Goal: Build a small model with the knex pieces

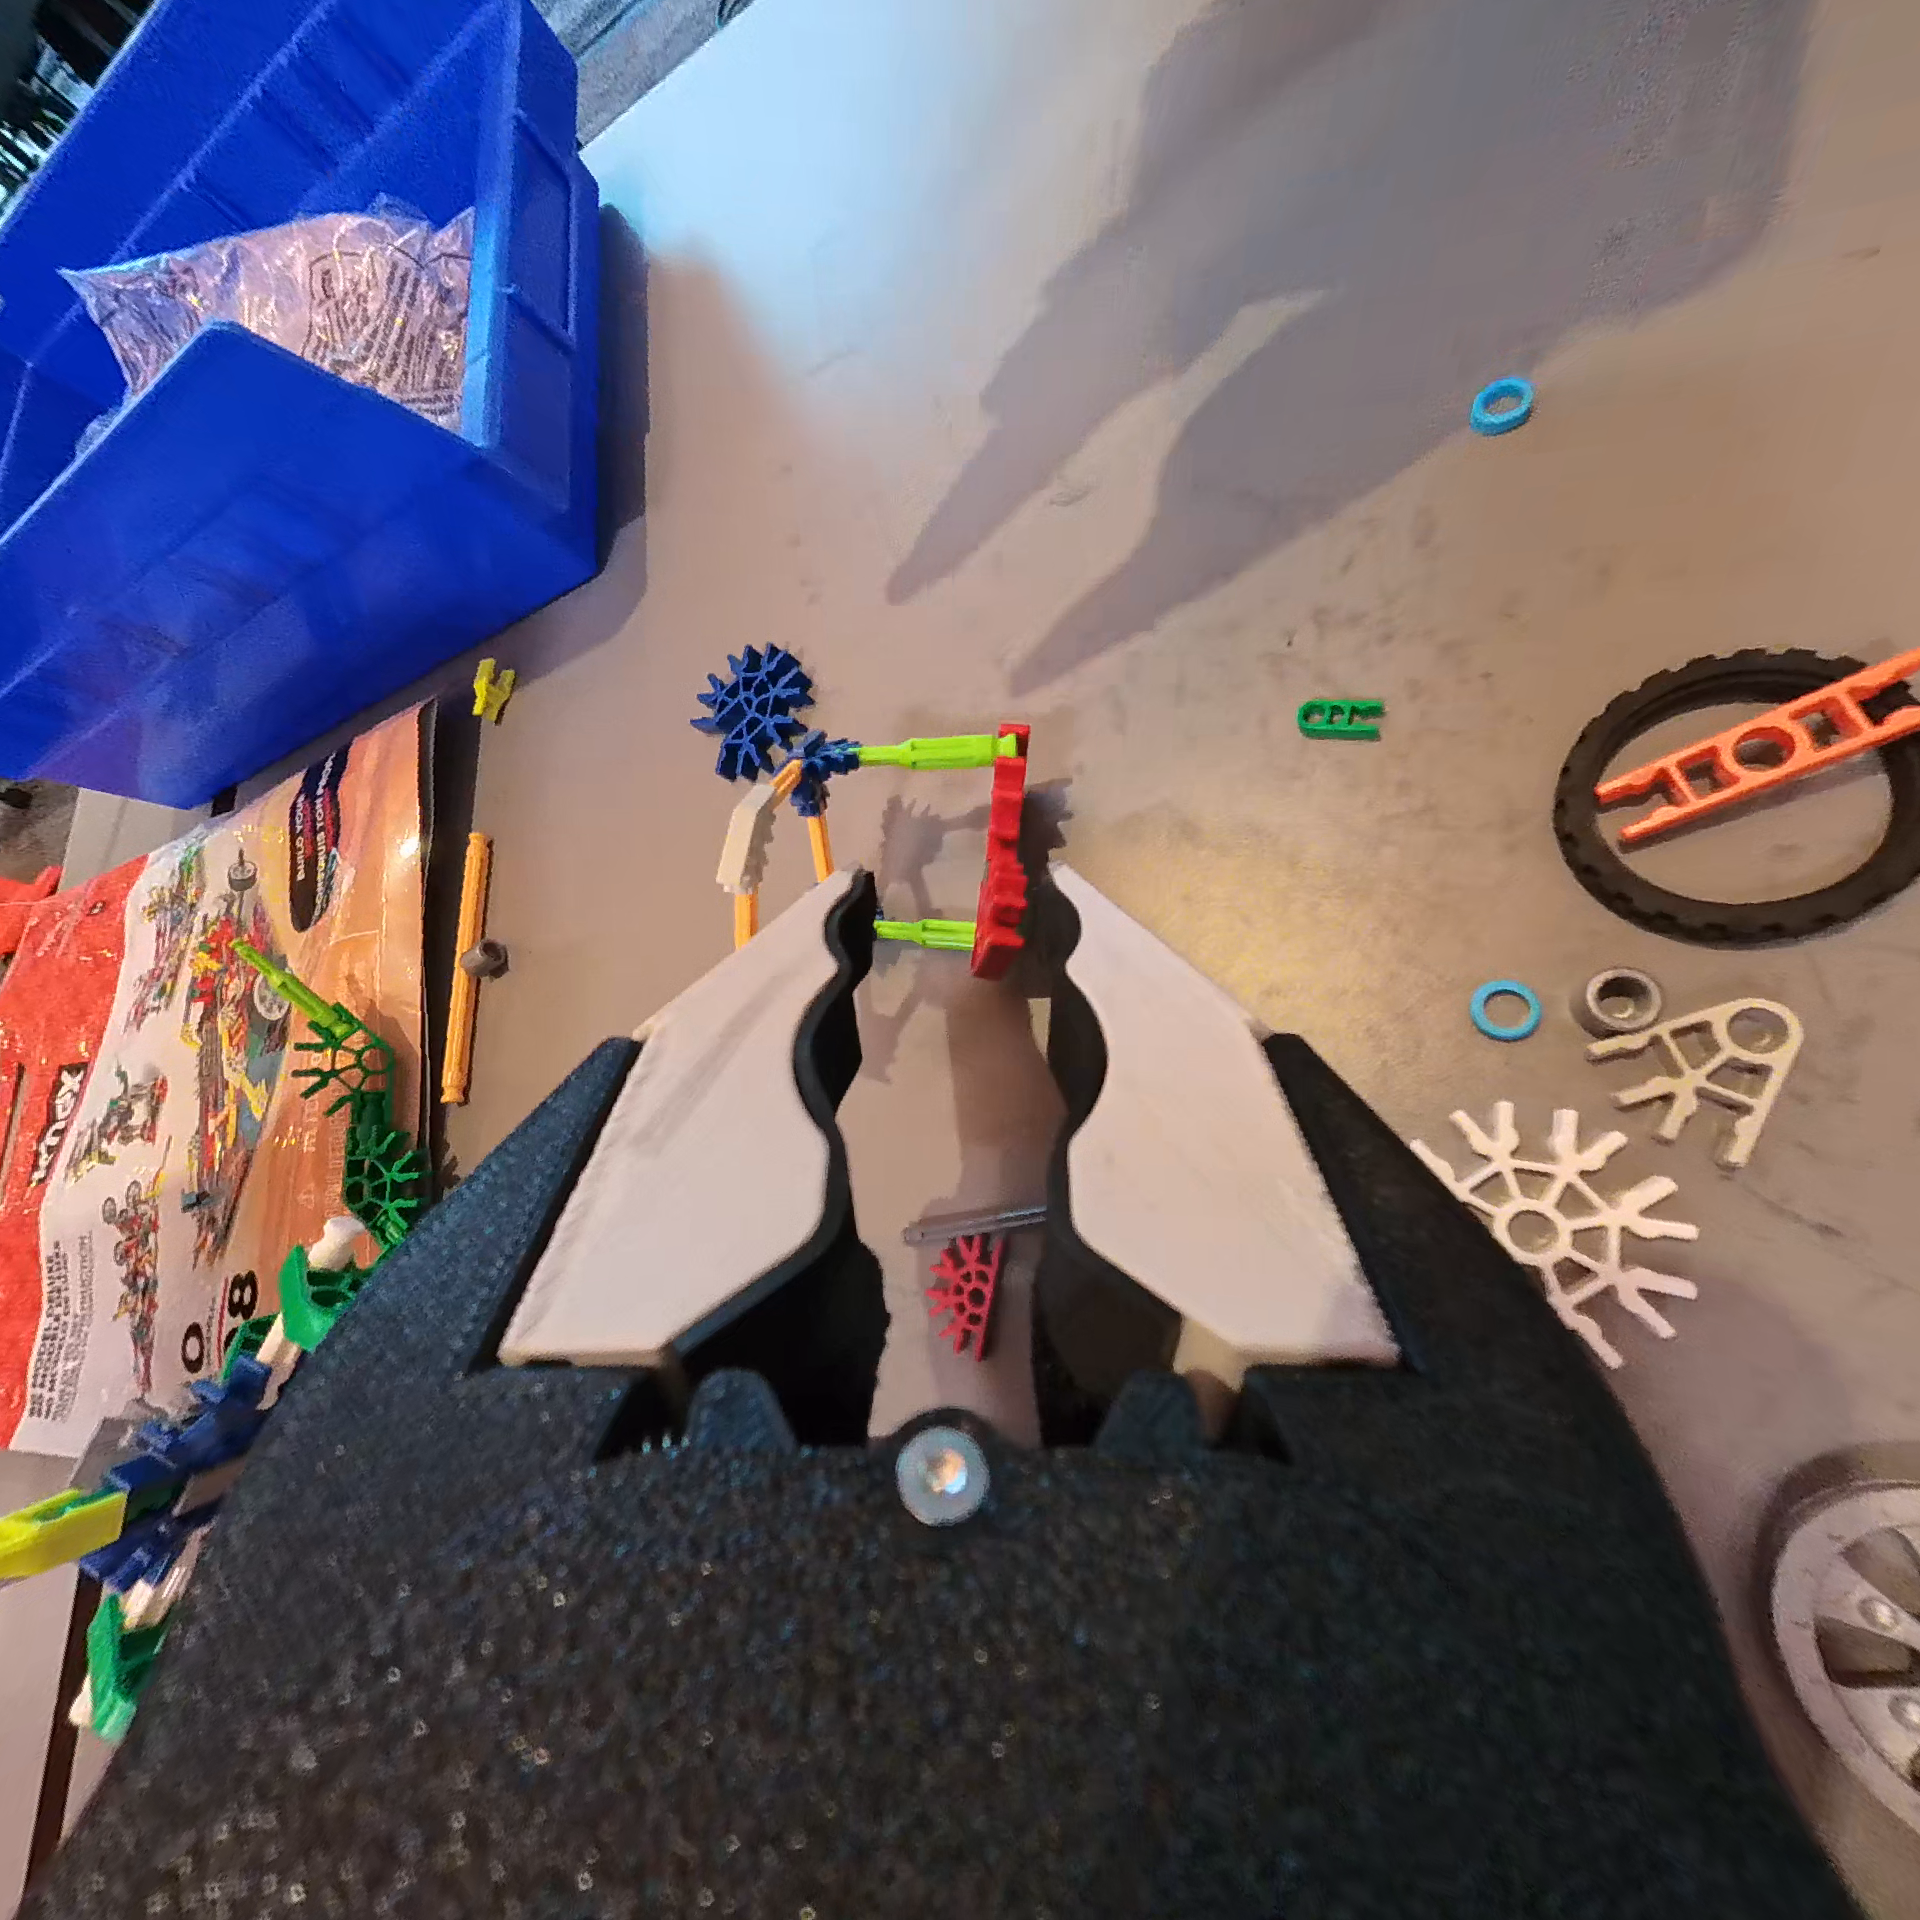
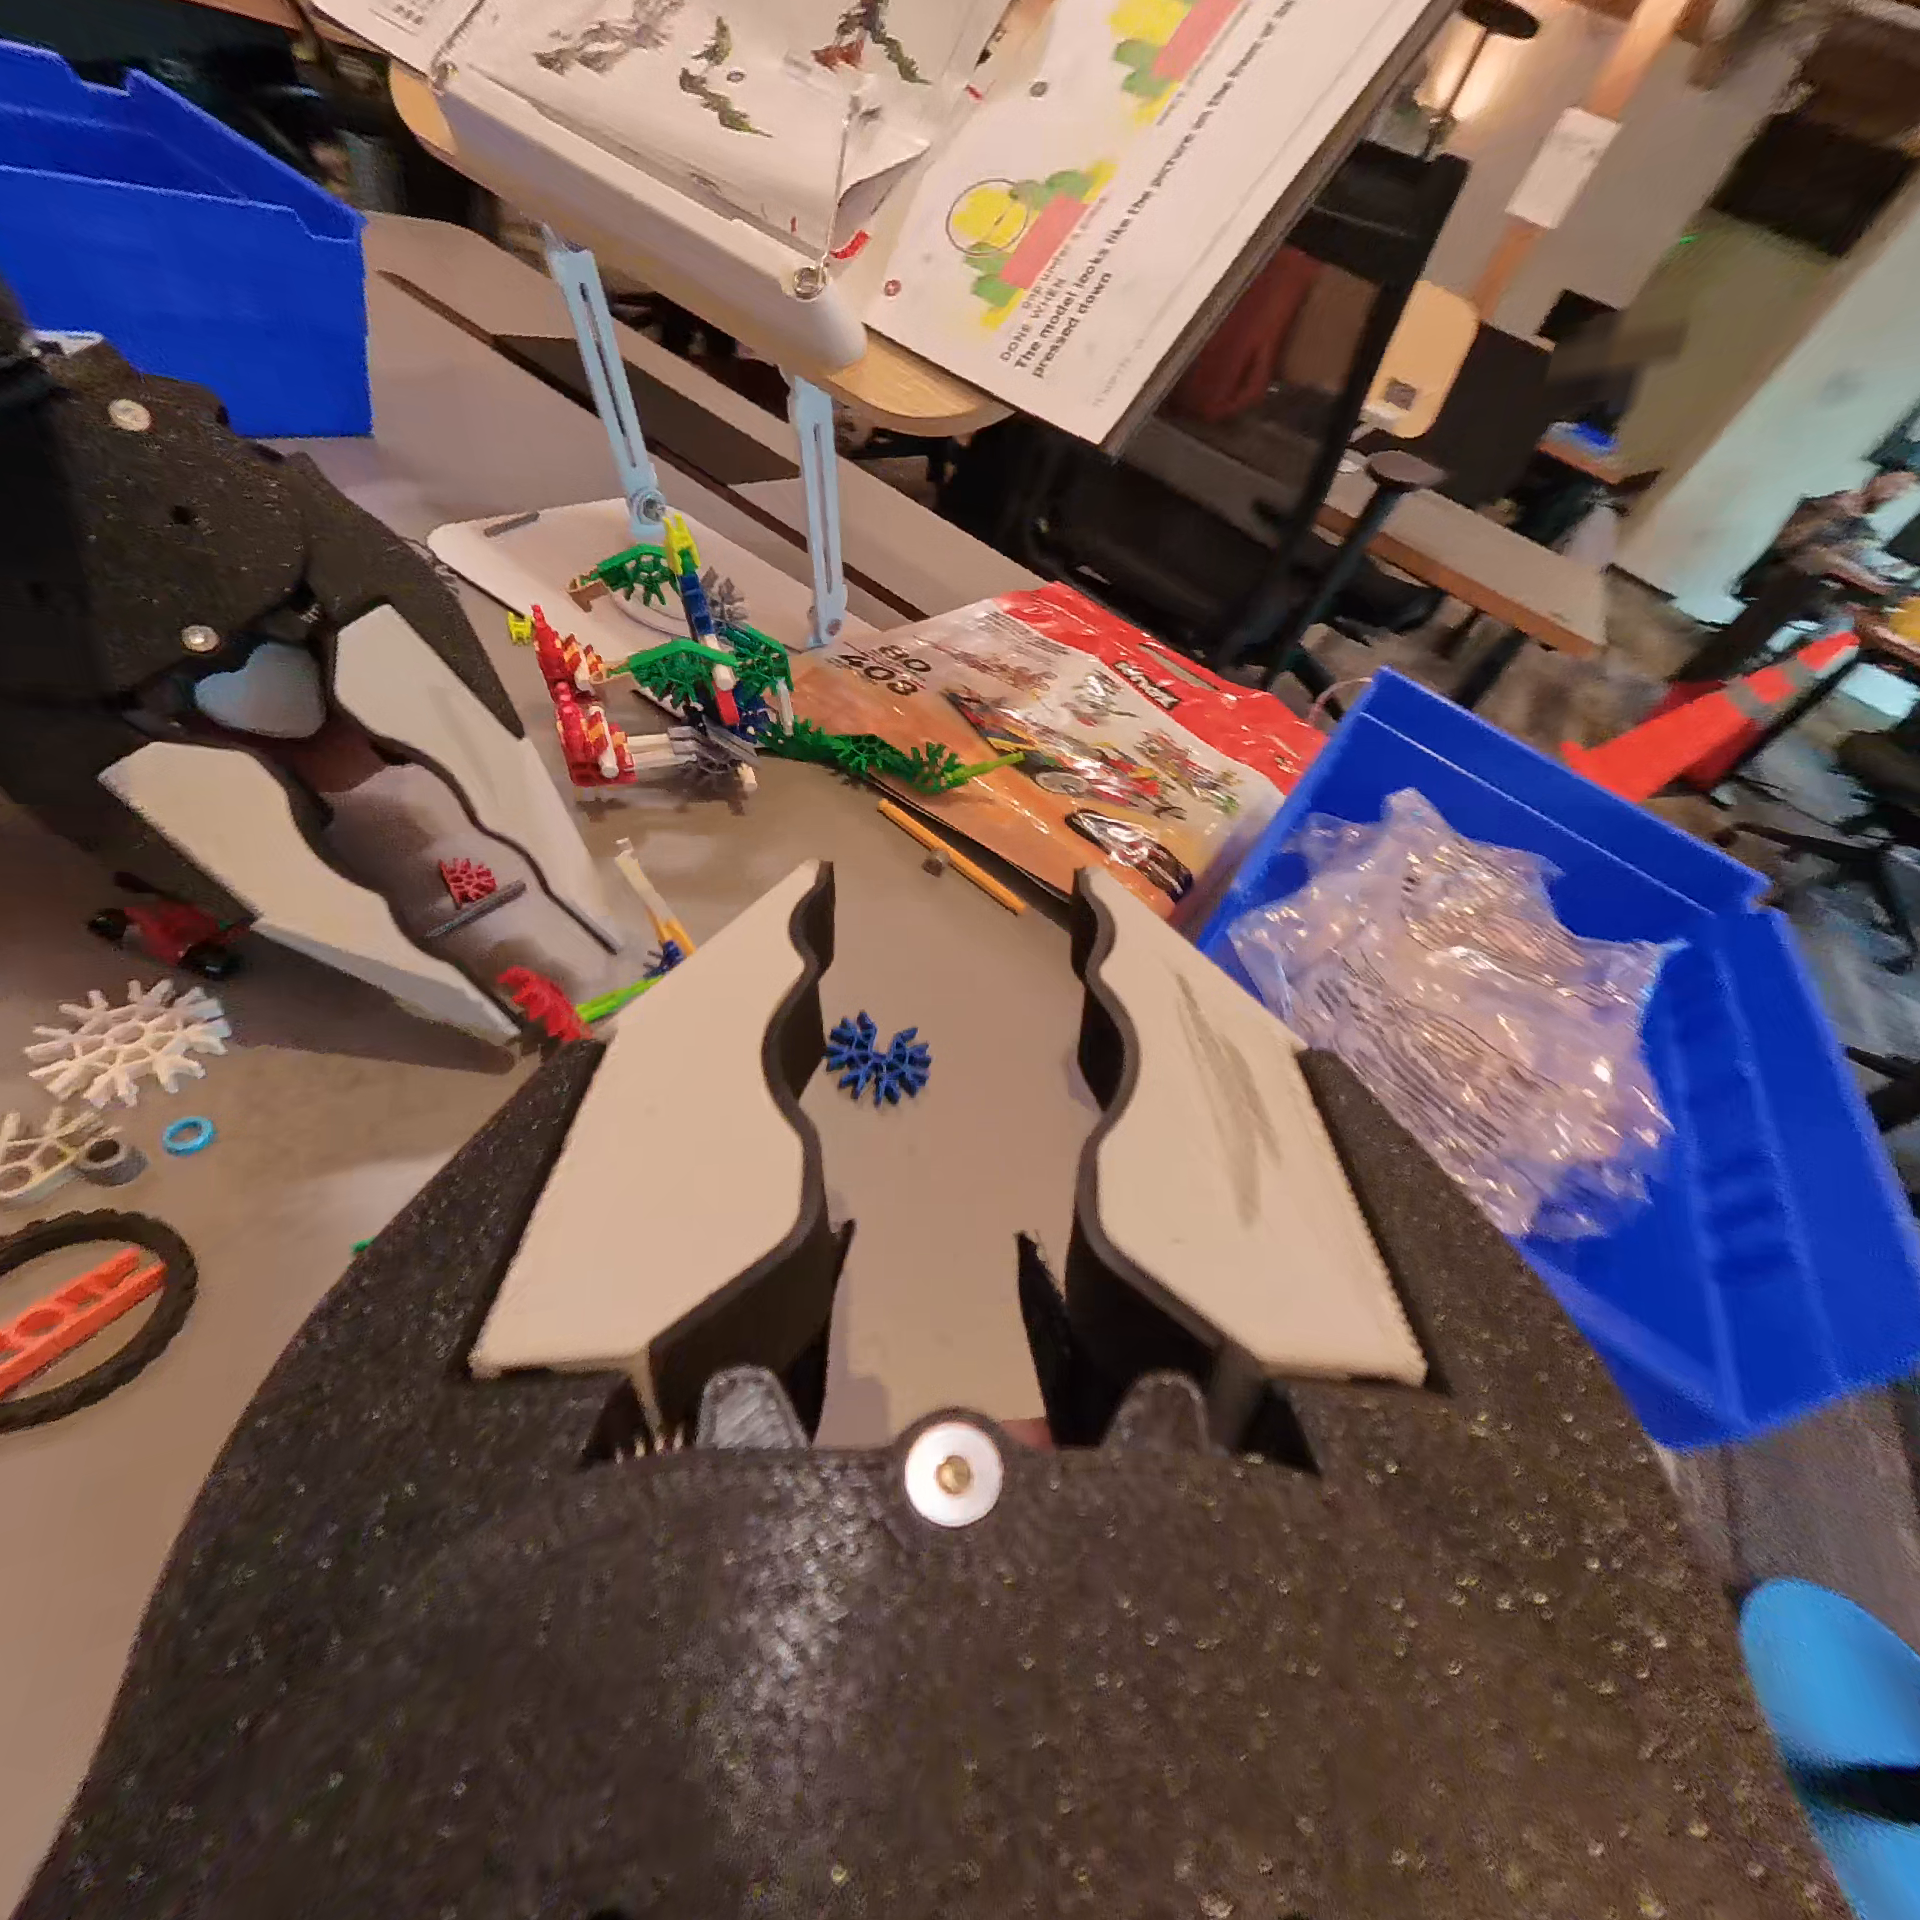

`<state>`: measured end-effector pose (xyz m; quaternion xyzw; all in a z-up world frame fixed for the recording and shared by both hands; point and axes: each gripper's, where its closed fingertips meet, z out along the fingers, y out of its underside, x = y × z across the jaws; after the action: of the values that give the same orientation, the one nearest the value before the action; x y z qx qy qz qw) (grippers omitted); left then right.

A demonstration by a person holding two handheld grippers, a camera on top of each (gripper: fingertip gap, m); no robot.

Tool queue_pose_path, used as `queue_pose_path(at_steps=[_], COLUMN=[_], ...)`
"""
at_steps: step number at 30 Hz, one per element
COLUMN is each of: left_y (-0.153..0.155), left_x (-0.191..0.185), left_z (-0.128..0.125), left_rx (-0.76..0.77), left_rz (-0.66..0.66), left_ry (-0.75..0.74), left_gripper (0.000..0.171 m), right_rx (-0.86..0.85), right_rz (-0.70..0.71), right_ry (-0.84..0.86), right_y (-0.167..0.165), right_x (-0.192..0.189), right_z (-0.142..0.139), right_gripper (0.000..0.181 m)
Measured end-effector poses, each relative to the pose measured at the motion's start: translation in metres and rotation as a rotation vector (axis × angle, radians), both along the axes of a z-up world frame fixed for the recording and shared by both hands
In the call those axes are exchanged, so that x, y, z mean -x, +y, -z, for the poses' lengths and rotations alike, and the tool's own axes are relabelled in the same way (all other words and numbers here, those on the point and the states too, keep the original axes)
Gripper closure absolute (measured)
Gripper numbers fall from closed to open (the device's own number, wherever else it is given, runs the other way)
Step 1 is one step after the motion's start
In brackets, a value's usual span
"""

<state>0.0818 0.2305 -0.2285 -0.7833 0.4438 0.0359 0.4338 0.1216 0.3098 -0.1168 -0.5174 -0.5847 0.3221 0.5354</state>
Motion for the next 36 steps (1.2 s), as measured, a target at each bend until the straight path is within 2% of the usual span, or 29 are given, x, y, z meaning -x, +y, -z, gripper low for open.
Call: queue_pose_path(at_steps=[6,16,28,36], left_y=[0.002,0.004,0.009,0.011], left_x=[-0.002,0.004,0.002,0.002], left_z=[-0.001,-0.006,-0.009,-0.008], left_rx=[-0.013,-0.023,-0.034,-0.035], left_rz=[-0.009,-0.027,-0.043,-0.051], left_ry=[0.017,-0.016,-0.034,-0.031], left_gripper=[0.143,0.141,0.141,0.140], right_rx=[0.000,-0.025,-0.049,-0.022], right_rz=[0.085,0.195,0.418,0.566], right_ry=[0.052,0.022,0.030,0.038], right_y=[-0.030,-0.068,-0.081,-0.081], right_x=[-0.053,-0.135,-0.245,-0.316], right_z=[-0.015,-0.019,-0.023,-0.015], right_gripper=[0.136,0.136,0.136,0.136])
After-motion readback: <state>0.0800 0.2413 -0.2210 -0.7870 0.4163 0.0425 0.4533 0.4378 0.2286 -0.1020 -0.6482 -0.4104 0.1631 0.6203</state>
